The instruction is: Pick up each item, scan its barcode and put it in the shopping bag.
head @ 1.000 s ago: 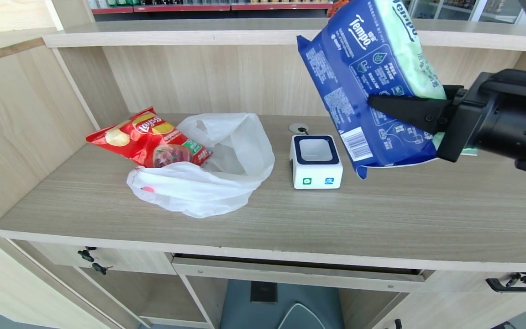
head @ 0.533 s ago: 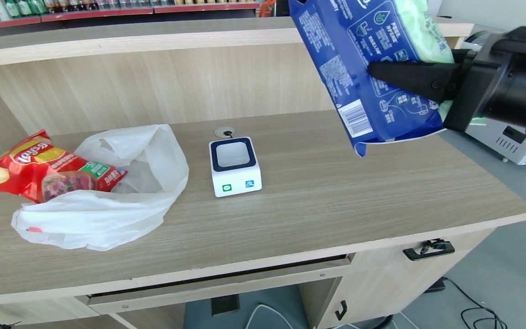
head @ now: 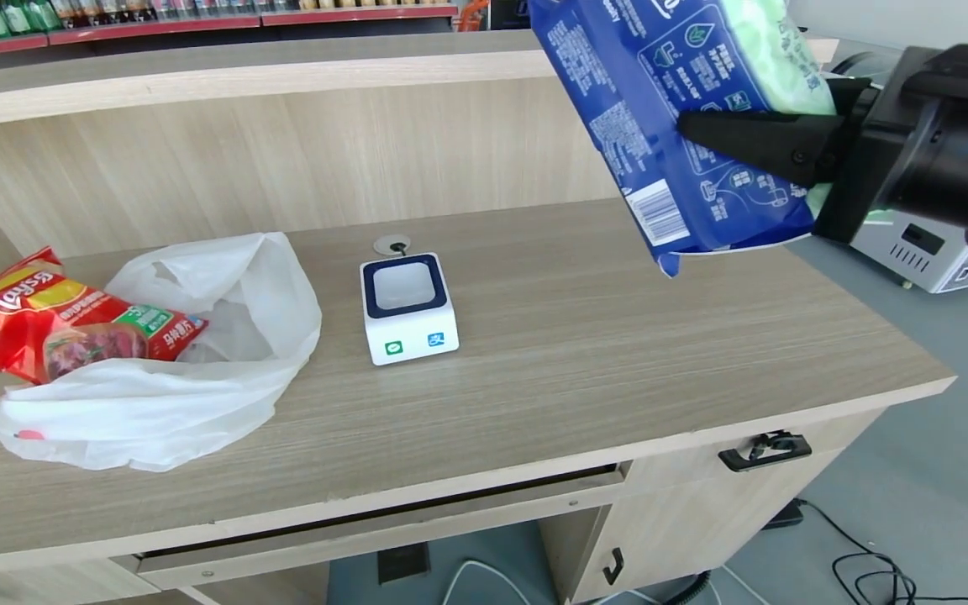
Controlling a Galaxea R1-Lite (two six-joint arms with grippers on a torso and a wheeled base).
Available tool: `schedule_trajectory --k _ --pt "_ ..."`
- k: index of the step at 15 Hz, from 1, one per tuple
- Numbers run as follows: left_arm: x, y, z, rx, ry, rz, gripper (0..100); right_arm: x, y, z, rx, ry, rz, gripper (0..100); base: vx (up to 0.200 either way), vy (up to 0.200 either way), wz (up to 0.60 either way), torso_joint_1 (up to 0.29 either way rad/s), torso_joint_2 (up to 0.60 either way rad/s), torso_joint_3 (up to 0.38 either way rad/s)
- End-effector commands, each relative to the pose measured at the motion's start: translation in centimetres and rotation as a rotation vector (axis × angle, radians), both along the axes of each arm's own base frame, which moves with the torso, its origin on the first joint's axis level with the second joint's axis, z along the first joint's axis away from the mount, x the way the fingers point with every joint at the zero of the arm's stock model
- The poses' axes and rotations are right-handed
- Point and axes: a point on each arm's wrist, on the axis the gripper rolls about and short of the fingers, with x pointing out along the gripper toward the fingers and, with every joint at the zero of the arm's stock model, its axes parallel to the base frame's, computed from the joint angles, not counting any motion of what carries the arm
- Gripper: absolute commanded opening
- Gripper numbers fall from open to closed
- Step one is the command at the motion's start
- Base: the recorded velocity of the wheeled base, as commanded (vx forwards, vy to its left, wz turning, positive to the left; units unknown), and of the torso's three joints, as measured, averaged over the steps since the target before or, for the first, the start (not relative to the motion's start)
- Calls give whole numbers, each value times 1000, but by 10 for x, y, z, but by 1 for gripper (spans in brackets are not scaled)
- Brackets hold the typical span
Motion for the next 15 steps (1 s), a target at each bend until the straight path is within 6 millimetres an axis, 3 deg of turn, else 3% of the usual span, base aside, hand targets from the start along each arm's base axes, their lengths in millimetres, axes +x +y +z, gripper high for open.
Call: schedule_trajectory --k 1,6,9,13,15 --pt "0 0 0 0 1 -1 0 8 -6 -2 -12 -1 -42 0 0 0 0 0 0 0" --pt "0 0 0 0 -1 -1 0 31 -28 -4 53 71 -230 0 0 0 0 0 0 0" --pt "0 0 0 0 1 -1 0 43 -68 1 18 41 -466 0 0 0 0 0 0 0" --pt "0 0 0 0 1 -1 0 39 -103 -5 19 73 -600 0 0 0 0 0 0 0" --pt "0 0 0 0 -1 -1 0 35 -115 2 44 56 -558 0 0 0 0 0 0 0"
